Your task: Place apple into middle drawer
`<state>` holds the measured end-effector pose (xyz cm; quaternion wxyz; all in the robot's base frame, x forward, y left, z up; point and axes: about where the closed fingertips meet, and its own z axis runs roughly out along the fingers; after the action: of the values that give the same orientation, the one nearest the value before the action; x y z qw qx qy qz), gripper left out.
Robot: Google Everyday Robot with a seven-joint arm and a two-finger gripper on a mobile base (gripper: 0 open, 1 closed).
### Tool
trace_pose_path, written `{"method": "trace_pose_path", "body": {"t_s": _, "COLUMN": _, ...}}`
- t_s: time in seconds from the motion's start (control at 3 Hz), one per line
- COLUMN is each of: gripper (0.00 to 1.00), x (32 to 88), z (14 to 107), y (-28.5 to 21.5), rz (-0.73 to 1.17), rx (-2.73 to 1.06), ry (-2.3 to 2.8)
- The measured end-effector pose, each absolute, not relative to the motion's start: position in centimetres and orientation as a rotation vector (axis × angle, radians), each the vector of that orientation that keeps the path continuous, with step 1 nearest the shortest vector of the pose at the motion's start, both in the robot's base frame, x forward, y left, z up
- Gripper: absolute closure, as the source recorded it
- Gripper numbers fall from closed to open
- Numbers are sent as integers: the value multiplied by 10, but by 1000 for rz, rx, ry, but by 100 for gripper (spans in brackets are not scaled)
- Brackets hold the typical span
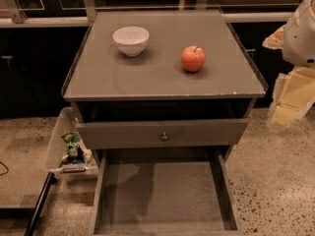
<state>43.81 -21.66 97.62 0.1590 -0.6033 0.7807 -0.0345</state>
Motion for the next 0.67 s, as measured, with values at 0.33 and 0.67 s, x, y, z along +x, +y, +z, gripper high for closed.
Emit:
{"method": "trace_pose_path", "body": {"t_s": 0.33, "gripper": 0, "x": 438, "z": 976, "y": -217, "rz": -98, "rx": -1725, "ry": 2232}}
{"method": "trace_pose_path", "body": {"t_s": 0.67, "gripper": 0, "x": 448, "z": 979, "y": -219, "rz": -95, "rx": -1687, "ry": 2198}}
